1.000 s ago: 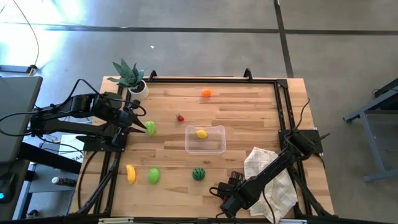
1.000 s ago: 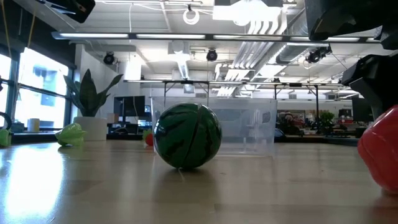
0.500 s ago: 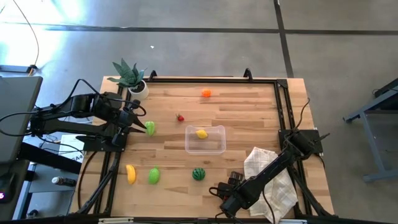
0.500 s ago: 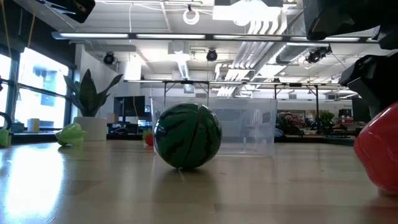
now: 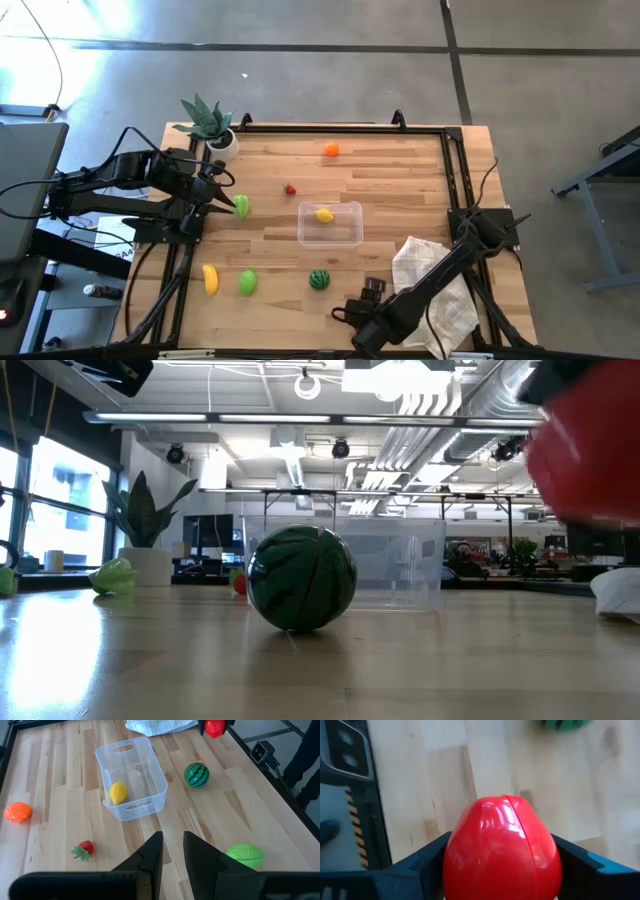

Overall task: Pick and placing Produce into tupperware
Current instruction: Put the red apple into the transparent bin

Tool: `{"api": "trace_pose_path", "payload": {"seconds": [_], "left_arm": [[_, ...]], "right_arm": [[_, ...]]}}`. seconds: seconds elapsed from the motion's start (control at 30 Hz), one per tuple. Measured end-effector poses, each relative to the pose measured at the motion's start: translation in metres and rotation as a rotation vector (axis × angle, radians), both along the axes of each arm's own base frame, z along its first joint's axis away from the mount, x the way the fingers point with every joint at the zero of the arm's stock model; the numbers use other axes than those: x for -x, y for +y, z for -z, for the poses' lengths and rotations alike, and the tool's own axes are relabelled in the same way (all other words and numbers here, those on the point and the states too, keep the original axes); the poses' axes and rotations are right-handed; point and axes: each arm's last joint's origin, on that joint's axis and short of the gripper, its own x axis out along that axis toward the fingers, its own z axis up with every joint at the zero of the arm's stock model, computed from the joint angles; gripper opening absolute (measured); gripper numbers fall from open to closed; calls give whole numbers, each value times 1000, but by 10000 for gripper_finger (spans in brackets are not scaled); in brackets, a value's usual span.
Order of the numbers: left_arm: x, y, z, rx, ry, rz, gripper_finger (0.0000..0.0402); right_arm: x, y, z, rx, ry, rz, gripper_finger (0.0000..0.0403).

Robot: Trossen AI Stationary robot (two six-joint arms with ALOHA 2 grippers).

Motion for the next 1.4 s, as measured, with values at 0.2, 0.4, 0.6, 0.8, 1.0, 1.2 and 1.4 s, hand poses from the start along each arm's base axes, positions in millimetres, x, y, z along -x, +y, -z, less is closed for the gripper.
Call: {"api": "trace_pose_path", "payload": {"seconds": [0.2, 0.4, 0.6, 0.8, 1.0, 1.2, 1.4], "left_arm": [[0, 0, 0, 0, 0, 0, 67], [0, 0, 0, 0, 0, 0, 67], [0, 0, 0, 0, 0, 0, 67], [0, 0, 0, 0, 0, 0, 67], [0, 0, 0, 0, 0, -1, 67], [0, 0, 0, 0, 0, 0, 67], [0, 0, 0, 0, 0, 0, 67]], "right_arm": [[0, 7, -60, 110, -90, -68, 261], [-3, -3, -118, 219, -211, -81, 261], [-17, -37, -142, 285, -229, 36, 261], [-42, -85, -160, 232, -261, 257, 261], [-63, -139, -174, 234, -265, 376, 261], [-76, -212, -168, 201, -99, 452, 261], [-87, -255, -135, 111, 47, 451, 261]]}}
